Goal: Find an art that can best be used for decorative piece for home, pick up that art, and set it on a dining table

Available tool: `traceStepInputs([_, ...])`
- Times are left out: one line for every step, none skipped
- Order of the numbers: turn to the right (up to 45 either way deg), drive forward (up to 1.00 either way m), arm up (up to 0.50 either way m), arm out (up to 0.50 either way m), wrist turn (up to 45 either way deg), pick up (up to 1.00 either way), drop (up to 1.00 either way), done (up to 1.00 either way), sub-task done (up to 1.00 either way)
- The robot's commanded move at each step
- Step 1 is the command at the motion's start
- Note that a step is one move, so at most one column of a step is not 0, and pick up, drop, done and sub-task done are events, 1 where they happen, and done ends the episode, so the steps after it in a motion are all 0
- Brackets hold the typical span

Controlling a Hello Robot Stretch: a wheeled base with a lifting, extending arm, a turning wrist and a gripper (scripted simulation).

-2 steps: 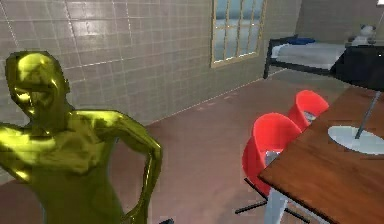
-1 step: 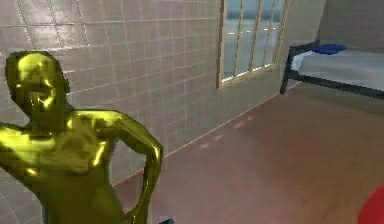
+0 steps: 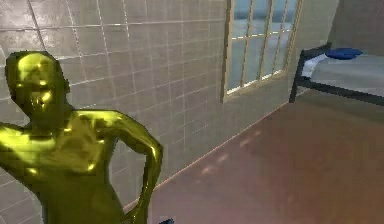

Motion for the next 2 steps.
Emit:
traceStepInputs([45.0, 0.0, 0.0, 0.0, 0.0, 0.0, 0.0, 0.0, 0.0])
traceStepInputs([0.0, 0.65, 0.0, 0.0, 0.0, 0.0, 0.0, 0.0, 0.0])
